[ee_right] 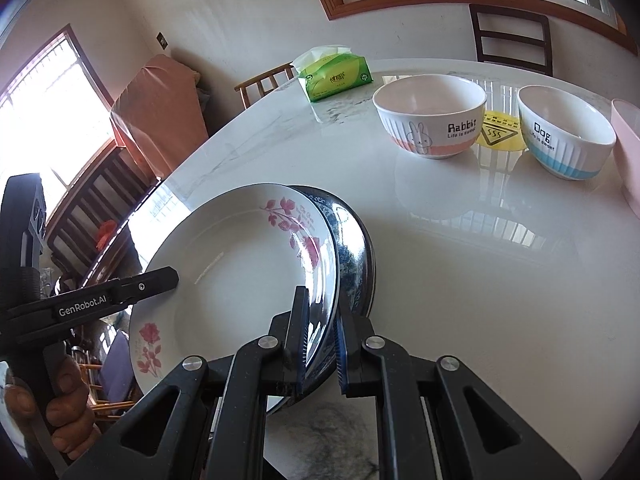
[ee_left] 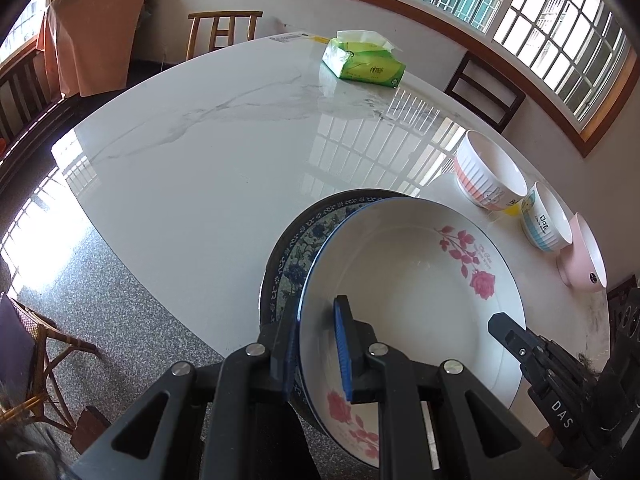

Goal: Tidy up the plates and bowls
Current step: 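Carry the white pink-flowered plate onto the blue-and-white plate stack with both grippers, then lower the white plate onto the stack and open both grippers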

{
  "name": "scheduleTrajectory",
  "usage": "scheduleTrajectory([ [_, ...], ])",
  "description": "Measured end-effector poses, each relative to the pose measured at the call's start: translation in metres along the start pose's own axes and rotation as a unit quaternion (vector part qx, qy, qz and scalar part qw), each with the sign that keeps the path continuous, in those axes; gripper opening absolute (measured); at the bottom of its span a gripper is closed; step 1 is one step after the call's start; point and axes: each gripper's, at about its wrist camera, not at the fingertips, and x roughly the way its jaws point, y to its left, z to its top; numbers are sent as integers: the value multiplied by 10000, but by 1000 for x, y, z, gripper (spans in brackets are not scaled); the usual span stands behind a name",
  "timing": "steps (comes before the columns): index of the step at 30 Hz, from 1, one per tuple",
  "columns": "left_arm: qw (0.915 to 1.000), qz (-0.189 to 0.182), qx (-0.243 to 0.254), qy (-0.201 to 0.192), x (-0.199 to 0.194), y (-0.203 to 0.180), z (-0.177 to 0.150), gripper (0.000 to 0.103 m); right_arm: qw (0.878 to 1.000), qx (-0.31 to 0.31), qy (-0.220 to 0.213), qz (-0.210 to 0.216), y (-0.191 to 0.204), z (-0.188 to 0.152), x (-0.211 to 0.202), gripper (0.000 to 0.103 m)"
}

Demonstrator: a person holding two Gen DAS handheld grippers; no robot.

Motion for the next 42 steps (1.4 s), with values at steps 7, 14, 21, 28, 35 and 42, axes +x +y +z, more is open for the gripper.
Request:
scheduleTrajectory([
  [7,10000,-3,-3,52,4,2,2,17,10000,-9,19,-20,0,0,3,12],
  [14,10000,10,-4,86,8,3,3,17,10000,-7,36,-37,0,2,5,12],
  [21,9999,18,4,117,11,2,3,17,10000,-7,55,-39,-1,2,7,12],
  [28,9999,21,-5,131,11,4,4,17,10000,-47,42,-68,0,2,10,12],
  [35,9999,49,-13,118,11,6,3,17,9999,-69,48,-62,2,2,13,12],
  [42,9999,87,13,86,11,5,4,17,9999,-79,54,-53,3,1,14,12],
])
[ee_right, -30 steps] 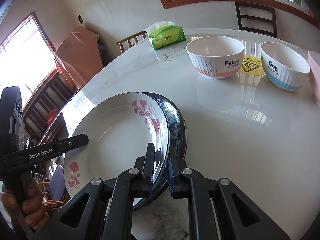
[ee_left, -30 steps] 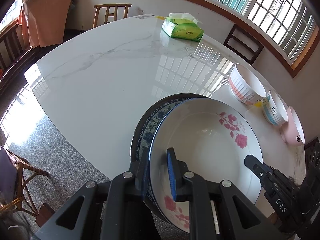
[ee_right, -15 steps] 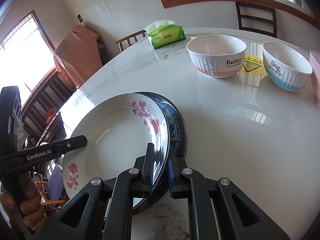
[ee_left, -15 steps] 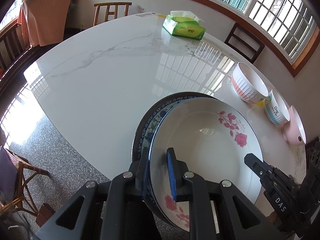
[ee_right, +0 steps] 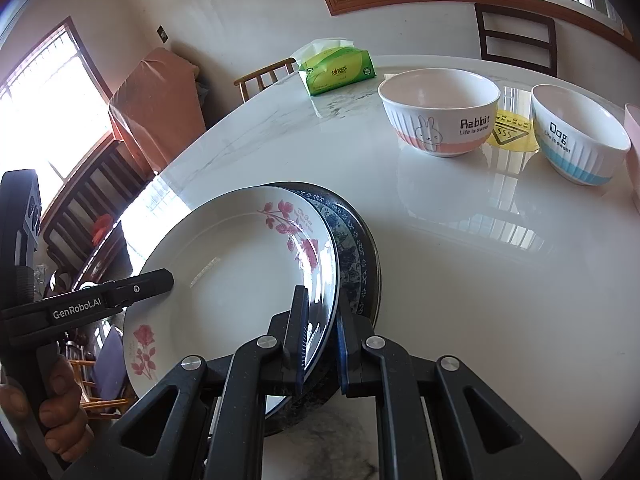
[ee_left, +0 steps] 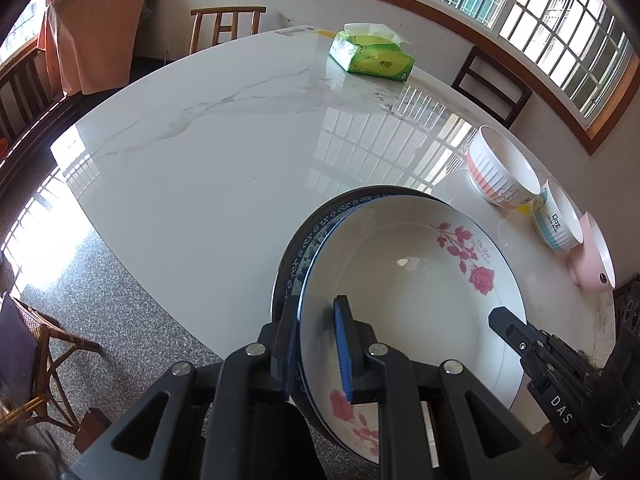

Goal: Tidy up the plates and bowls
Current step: 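Lower the white plate onto the stack and open both grippers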

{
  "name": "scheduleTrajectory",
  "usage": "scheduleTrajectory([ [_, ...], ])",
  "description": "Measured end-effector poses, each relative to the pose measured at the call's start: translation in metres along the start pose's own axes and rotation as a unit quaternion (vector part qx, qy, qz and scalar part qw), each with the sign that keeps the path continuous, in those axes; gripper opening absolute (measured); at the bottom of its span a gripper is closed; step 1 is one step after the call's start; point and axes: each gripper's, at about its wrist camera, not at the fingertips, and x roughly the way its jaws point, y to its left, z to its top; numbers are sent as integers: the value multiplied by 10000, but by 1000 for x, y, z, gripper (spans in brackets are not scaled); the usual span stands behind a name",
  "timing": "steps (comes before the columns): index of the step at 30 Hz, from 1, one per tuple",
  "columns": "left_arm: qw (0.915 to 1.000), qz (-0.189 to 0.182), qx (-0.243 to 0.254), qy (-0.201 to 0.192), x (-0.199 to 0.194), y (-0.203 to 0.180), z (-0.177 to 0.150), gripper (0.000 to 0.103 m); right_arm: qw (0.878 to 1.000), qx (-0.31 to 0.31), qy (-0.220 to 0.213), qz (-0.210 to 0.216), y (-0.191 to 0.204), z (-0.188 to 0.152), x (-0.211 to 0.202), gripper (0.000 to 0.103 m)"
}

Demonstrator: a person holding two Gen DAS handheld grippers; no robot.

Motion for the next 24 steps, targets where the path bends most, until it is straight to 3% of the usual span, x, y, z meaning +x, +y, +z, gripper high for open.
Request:
scheduleTrajectory([
  [7,9958,435,291,-746,-32,-10,4,17,10000,-61,-12,-32,2,0,1,13],
  [14,9951,401,391,-821,-41,-17,3,17,9999,-28,-107,-60,0,0,-1,14],
  [19,9951,353,466,-797,-43,-24,-1,17,9972,-152,-636,-360,-2,0,-21,15],
  [24,9945,290,608,-800,-47,-38,-8,17,9871,-320,-1331,-827,-16,-13,-54,17],
])
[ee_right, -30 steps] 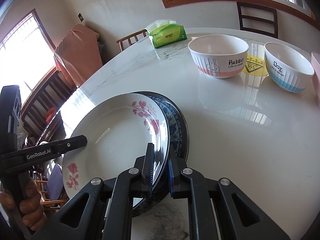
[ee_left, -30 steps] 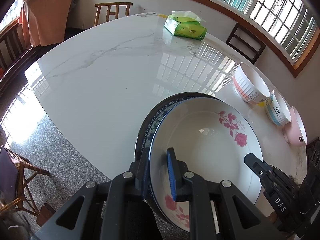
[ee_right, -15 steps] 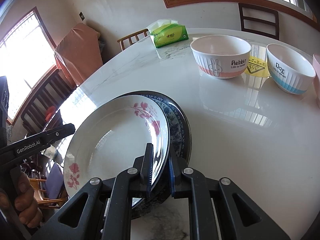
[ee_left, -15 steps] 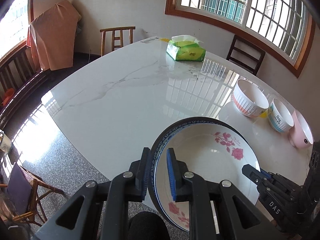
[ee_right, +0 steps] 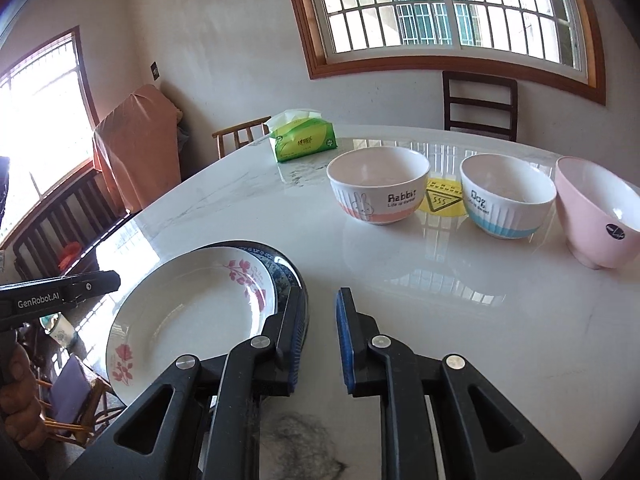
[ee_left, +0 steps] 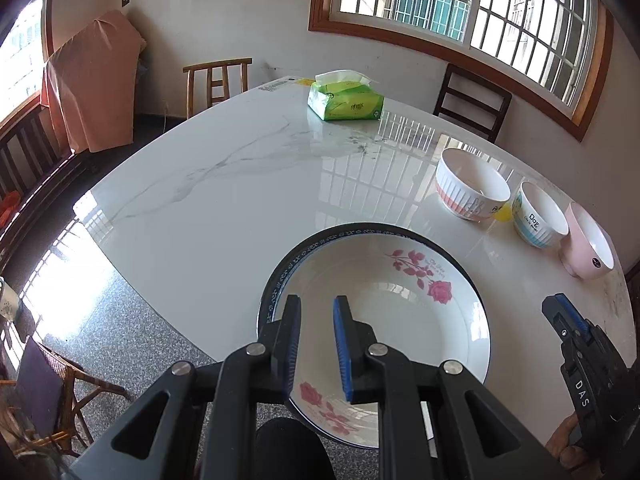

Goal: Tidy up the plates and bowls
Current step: 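Lower the white plate onto the stack and open both grippers, then move the right gripper to the pink bowl and close it on the rim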

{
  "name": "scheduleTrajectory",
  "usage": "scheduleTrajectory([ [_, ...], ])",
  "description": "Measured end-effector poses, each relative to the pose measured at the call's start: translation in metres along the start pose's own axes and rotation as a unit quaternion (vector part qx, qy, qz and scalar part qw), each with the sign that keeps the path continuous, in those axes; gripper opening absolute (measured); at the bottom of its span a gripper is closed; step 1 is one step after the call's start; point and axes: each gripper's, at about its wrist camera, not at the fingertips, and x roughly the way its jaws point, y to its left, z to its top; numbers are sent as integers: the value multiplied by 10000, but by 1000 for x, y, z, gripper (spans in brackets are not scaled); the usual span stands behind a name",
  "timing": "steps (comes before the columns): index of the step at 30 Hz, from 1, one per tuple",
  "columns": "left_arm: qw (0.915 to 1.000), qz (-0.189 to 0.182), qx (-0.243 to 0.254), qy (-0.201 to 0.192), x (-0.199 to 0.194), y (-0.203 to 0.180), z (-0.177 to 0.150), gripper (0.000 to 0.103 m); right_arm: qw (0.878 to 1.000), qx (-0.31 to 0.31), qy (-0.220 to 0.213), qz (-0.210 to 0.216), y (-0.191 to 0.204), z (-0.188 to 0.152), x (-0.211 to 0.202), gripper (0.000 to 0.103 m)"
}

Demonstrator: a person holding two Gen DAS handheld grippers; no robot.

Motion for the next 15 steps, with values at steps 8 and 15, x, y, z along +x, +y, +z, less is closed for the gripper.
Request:
scheduleTrajectory([
  [8,9983,-336,461,-96,-4,-48,-7,17,9892,-91,-804,-1224,-68,-19,-50,25],
  [15,9929,-513,1021,-316,-9,-111,-12,17,9575,126,-1685,-2335,-149,-9,-98,50],
])
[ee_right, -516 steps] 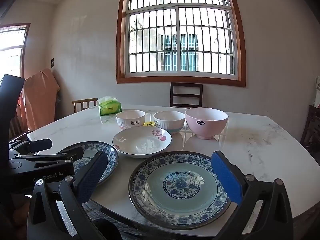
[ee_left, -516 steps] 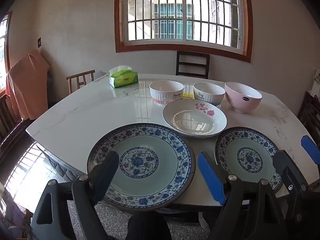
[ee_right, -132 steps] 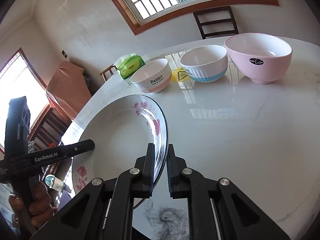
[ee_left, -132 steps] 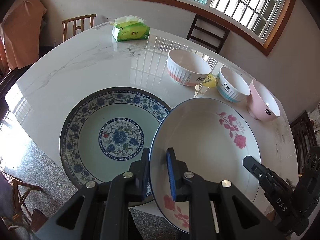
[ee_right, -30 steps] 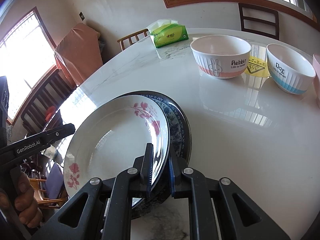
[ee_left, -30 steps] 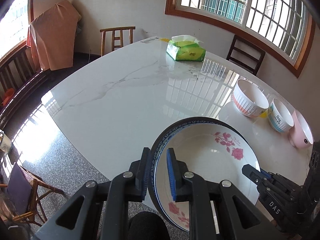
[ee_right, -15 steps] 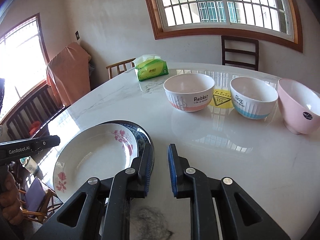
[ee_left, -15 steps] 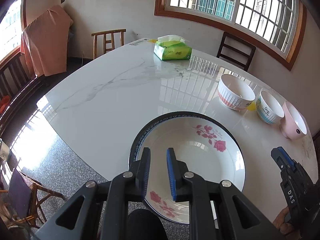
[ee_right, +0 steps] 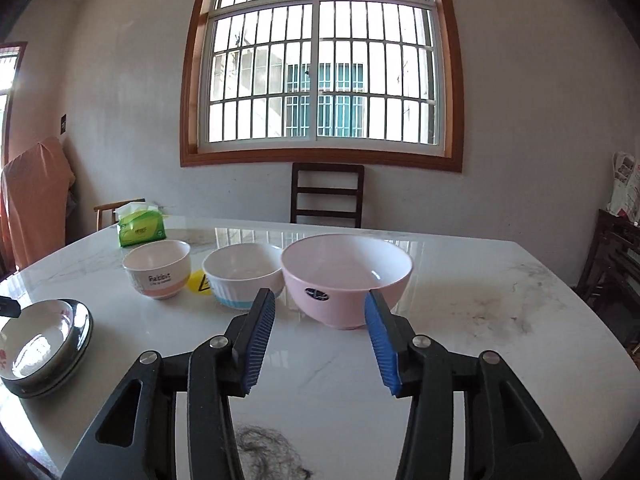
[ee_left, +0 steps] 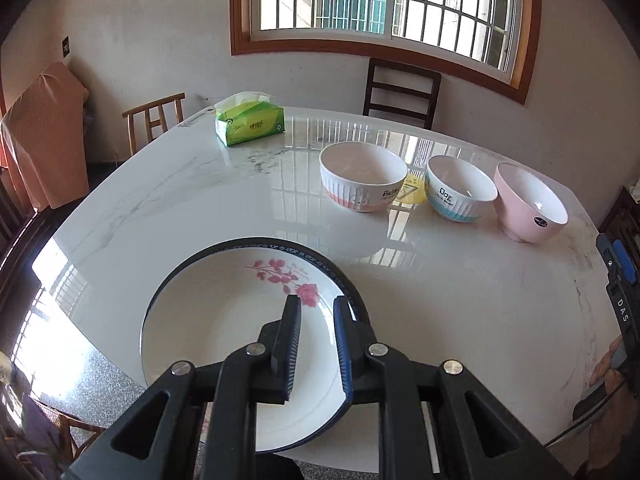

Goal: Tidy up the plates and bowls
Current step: 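Move the right gripper to the pink bowl and close it on the rim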

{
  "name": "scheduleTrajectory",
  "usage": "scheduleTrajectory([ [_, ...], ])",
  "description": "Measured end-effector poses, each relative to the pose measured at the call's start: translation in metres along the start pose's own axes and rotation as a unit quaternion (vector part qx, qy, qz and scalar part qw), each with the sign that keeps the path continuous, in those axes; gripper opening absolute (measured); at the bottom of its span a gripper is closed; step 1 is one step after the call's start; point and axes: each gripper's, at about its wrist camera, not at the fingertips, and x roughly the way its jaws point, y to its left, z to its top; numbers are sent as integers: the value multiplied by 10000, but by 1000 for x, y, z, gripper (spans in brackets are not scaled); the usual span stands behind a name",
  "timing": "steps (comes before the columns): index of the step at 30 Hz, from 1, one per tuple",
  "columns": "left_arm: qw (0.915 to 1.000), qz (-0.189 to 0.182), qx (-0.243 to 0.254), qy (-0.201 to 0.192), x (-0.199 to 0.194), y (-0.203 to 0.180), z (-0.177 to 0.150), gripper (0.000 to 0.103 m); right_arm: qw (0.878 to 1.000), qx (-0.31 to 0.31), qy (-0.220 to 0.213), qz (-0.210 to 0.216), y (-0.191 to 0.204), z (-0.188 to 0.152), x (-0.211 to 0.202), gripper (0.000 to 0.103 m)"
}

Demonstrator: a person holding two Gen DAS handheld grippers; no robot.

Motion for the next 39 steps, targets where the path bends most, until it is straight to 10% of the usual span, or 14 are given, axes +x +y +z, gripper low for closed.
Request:
scheduleTrajectory([
  [23,9902,-149,1222,-652,33,-163,35,28,9961,480,-453,-578,-63,-19,-9,80],
  [33,9905,-542,1226,-308,61,-190,50,28,9964,451,-281,-665,-63,-22,-8,89],
  [39,9860,-1223,1056,403,82,-203,73,28,9979,647,-42,-4,-73,-21,1,92],
])
